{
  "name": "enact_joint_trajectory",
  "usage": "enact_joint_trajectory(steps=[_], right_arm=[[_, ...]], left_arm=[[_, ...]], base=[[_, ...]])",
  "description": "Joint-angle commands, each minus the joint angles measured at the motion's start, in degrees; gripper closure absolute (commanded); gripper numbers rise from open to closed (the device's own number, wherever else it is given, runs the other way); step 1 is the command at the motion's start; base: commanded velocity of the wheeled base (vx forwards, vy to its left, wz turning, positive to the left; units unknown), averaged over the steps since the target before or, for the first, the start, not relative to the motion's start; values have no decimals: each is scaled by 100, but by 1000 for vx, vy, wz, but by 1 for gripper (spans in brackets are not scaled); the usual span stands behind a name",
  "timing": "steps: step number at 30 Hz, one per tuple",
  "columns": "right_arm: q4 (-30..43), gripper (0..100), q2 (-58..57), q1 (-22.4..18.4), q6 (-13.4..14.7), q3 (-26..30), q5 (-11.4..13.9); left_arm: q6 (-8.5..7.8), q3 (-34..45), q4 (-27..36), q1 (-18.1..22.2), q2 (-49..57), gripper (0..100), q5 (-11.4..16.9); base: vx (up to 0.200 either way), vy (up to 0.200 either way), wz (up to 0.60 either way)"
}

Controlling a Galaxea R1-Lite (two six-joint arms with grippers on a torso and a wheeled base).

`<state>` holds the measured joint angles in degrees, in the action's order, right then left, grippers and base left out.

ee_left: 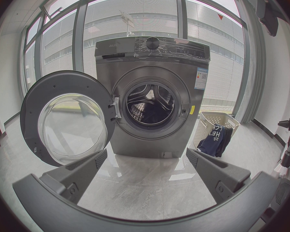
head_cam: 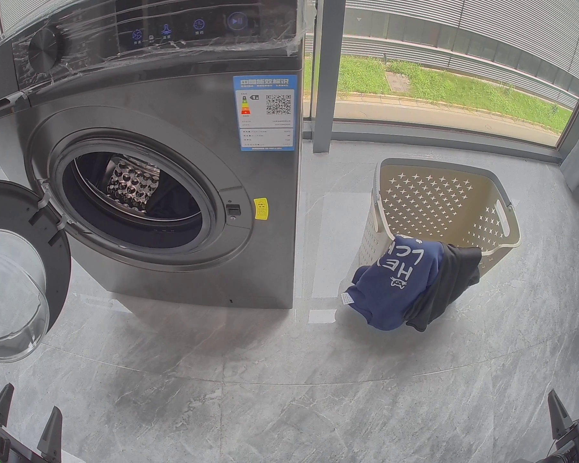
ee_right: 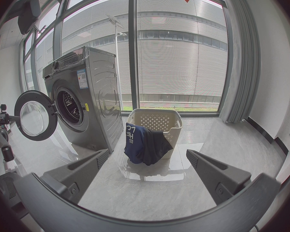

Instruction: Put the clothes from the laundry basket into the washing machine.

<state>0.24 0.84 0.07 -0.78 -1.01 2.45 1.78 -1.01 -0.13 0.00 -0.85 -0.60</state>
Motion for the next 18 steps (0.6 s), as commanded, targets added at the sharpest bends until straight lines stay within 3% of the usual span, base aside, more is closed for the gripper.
enact_joint_trajectory(steps=[1,18], right_arm=[[2,0,-84,-7,-1,101,1],[2,0,-84,-7,-1,92,-8]], left_arm=[[-2,101,-4,0,59,0,-2],[-29,101,5,0,68,0,-11]], base=[[0,-200,0],[0,-200,0]])
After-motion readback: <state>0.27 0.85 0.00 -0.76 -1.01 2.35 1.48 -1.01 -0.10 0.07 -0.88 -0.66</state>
